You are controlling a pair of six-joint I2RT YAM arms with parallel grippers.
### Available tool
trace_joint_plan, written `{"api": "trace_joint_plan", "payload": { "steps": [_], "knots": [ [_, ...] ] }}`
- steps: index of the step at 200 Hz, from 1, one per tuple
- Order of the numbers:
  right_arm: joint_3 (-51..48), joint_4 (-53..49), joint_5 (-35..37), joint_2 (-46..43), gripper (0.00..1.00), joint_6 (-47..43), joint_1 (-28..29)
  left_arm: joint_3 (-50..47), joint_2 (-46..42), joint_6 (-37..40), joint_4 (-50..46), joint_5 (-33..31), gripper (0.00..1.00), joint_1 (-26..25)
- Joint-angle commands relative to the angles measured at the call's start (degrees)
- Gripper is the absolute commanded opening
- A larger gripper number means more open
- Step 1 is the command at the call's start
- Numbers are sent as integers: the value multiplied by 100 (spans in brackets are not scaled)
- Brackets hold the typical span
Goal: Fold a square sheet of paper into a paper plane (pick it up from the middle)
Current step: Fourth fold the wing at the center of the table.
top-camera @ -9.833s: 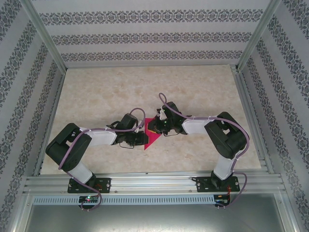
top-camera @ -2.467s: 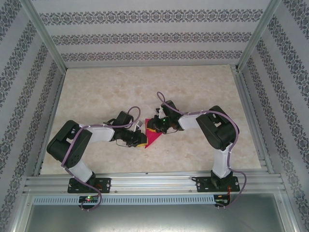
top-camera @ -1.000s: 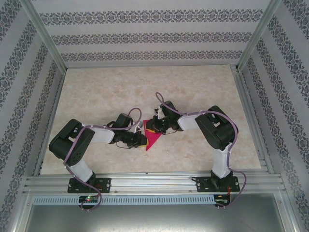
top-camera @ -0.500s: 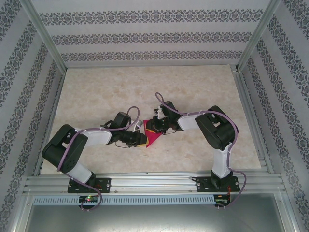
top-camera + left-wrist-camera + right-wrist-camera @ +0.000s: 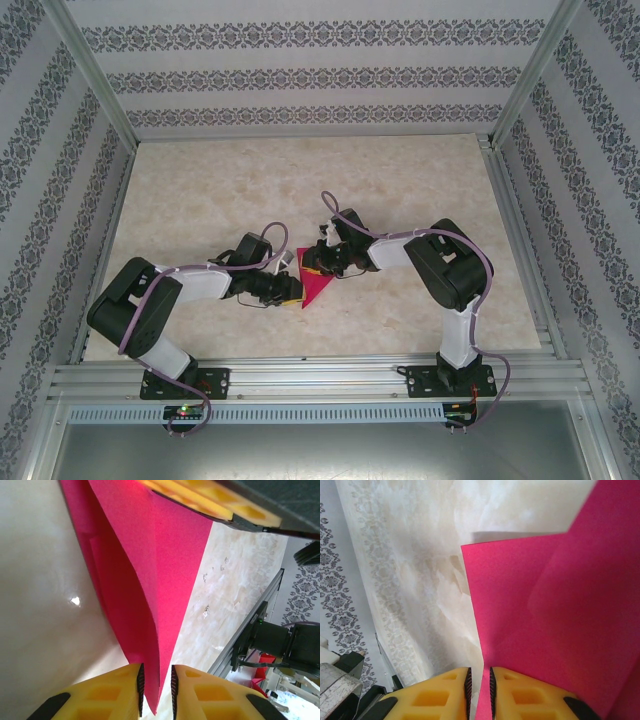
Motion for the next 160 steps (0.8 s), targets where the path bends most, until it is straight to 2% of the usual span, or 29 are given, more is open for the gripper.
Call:
{"api": "trace_joint_plan", "payload": {
  "steps": [1,36,72,160],
  "knots": [
    [-200,-637,475,418,20,-124,107,53,-105,-128,-51,-87,23,-72],
    [-180,-641,478,443,20,-122,120,50,-87,-127,-40,-34,13,-73],
    [-176,-633,477,478,20,-113,146,-38,16,-60,-62,128,7,-79],
    [-194,-651,522,552,20,-126,156,-87,655,-14,-91,324,5,-205]
  ]
}}
